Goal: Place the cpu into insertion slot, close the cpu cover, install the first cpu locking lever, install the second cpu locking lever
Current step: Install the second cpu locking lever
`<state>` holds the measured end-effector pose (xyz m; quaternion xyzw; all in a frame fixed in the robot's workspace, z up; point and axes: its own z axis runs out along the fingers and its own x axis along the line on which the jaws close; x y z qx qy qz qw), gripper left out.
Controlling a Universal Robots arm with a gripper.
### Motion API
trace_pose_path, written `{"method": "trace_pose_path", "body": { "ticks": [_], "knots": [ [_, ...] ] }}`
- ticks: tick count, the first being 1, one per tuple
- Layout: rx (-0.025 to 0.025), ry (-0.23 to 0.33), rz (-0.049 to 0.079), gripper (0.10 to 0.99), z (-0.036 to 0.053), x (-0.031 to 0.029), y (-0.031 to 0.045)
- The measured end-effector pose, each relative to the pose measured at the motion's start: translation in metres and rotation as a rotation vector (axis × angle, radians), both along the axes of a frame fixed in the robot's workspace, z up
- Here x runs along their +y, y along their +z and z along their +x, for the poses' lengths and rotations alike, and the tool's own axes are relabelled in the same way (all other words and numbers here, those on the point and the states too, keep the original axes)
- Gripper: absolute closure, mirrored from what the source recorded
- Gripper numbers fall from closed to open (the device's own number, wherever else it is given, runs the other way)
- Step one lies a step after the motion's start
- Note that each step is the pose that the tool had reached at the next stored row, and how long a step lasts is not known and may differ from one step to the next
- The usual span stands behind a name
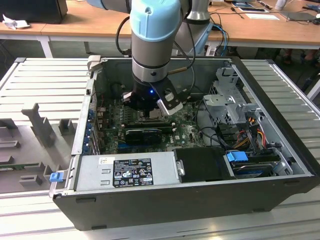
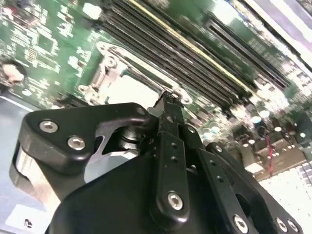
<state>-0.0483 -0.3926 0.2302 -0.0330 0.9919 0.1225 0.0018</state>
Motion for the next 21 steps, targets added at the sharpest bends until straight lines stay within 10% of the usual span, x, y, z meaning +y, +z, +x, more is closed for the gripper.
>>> {"method": "trace_pose_path", "body": {
  "ticks": [9,21],
  "knots": [
    [-0.0001,0.004,0.010,0.980,-0.0128,-0.0100,-0.0010],
    [-0.0002,0.004,0.032,0.980,-0.0257,-0.0109,-0.0224]
  ]
}}
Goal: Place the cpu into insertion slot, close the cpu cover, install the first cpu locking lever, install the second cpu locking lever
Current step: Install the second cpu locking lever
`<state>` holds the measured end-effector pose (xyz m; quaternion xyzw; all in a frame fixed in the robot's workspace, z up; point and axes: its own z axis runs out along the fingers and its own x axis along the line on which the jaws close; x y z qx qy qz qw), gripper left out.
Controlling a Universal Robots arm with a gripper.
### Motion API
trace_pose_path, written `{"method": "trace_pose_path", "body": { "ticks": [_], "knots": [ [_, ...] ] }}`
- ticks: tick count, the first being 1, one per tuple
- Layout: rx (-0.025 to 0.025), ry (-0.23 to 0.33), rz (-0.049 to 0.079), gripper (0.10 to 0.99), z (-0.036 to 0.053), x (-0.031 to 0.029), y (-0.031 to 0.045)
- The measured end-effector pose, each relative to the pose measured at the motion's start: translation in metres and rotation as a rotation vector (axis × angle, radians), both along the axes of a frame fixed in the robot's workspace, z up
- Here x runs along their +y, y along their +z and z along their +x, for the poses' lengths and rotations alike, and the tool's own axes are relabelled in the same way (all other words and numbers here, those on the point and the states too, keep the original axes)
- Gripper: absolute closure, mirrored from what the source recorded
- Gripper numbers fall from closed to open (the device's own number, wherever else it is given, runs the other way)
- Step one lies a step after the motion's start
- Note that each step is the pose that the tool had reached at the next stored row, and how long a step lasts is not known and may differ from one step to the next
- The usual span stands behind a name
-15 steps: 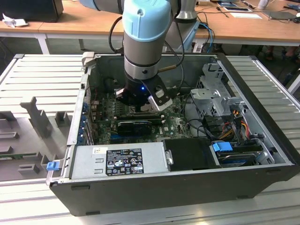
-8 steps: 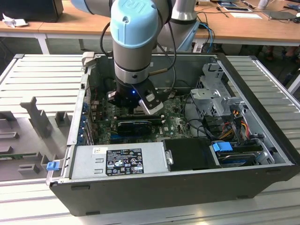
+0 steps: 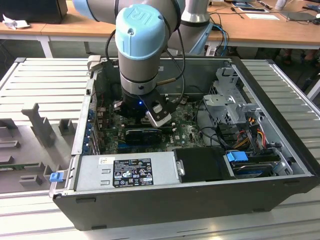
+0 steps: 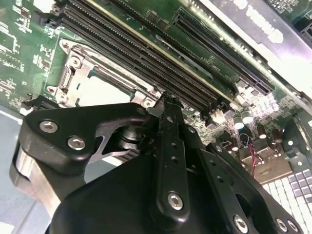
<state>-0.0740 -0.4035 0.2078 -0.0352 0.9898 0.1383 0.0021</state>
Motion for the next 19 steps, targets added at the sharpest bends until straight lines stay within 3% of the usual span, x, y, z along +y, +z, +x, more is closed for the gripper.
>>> {"method": "trace_pose_path", "body": {
  "ticks": [7,17,19],
  "knots": [
    [0.0000,0.000,0.042,0.980,0.0000,-0.0010,-0.0083],
    [0.0002,0.000,0.080,0.980,-0.0019,-0.0034,-0.0160],
    [-0.0002,0.001,0.086,0.980,-0.0023,-0.0034,-0.0140]
  ]
}}
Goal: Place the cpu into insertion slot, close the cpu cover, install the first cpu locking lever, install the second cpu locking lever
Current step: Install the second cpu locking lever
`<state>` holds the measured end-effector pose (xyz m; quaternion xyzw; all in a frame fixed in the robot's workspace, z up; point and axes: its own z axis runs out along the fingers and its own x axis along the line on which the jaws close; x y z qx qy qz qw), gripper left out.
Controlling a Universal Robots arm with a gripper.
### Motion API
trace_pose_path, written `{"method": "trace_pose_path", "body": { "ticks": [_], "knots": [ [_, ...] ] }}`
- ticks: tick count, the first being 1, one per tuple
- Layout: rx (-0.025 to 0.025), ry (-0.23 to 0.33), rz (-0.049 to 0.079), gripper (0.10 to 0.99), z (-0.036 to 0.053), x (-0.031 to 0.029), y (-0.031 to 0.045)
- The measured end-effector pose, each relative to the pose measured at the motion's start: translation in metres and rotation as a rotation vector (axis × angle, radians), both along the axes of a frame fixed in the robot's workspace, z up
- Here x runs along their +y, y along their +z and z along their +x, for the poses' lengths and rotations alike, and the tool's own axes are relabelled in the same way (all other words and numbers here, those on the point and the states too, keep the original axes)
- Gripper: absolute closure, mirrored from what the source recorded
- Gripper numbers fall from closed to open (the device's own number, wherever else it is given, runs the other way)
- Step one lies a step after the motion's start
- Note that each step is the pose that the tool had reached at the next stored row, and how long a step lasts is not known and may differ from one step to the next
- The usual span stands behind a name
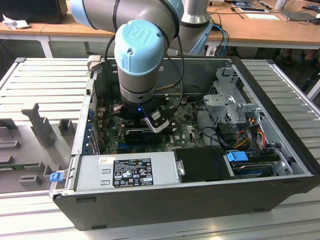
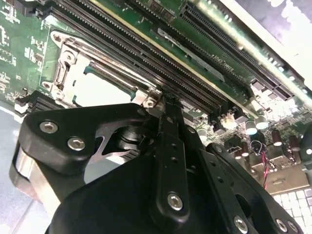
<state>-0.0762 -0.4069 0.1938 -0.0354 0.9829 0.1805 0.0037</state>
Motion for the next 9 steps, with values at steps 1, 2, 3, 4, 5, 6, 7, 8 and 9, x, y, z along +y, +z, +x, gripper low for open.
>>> {"method": "trace_pose_path", "body": {
  "ticks": [1,2,3,4,5,6,7,8,9],
  "knots": [
    [0.0000,0.000,0.000,0.980,0.0000,0.0000,0.0027],
    [0.0001,0.000,0.000,0.980,0.0000,0.0000,0.0050],
    [0.0002,0.000,0.000,0.980,0.0000,0.0000,0.0061],
    [0.0002,0.000,0.000,0.980,0.0000,-0.0001,0.0077],
    [0.0002,0.000,0.000,0.980,0.0000,0.0000,0.0112],
    [0.0003,0.000,0.000,0.980,0.0000,-0.0001,0.0129],
    [0.0002,0.000,0.000,0.980,0.0000,-0.0001,0.0155],
    [0.0002,0.000,0.000,0.980,0.0000,-0.0001,0.0178],
    [0.0003,0.000,0.000,0.980,0.0000,-0.0001,0.0191]
  ]
}}
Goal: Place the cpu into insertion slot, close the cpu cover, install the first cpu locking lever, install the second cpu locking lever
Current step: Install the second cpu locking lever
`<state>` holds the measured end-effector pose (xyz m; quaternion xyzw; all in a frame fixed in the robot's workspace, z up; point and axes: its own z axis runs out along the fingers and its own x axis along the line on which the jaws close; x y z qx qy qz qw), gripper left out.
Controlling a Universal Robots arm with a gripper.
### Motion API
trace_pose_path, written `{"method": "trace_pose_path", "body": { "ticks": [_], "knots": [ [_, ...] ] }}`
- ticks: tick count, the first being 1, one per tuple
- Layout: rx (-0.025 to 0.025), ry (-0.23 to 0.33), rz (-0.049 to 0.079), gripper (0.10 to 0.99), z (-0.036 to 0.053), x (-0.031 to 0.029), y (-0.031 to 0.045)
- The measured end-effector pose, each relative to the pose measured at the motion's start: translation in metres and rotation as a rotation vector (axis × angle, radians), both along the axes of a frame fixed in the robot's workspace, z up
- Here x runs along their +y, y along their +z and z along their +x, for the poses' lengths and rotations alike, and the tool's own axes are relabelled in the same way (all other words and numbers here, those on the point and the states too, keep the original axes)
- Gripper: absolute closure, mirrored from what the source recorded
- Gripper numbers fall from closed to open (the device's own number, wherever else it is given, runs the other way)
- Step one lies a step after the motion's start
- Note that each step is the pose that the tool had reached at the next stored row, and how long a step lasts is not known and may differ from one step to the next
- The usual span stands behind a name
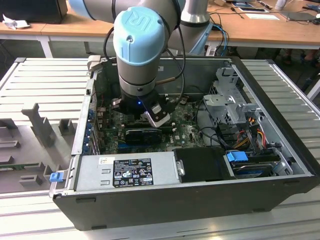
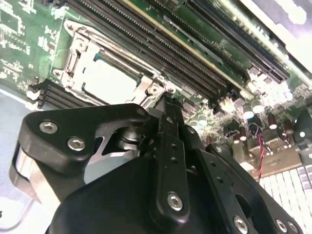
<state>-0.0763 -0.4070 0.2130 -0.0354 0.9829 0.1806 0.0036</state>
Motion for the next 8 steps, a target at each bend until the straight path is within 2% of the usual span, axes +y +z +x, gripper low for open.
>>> {"method": "trace_pose_path", "body": {
  "ticks": [5,8],
  "knots": [
    [-0.0001,0.000,0.000,0.980,0.0000,0.0000,0.0101],
    [-0.0002,0.000,0.003,0.980,-0.0001,0.0000,0.0120]
  ]
}}
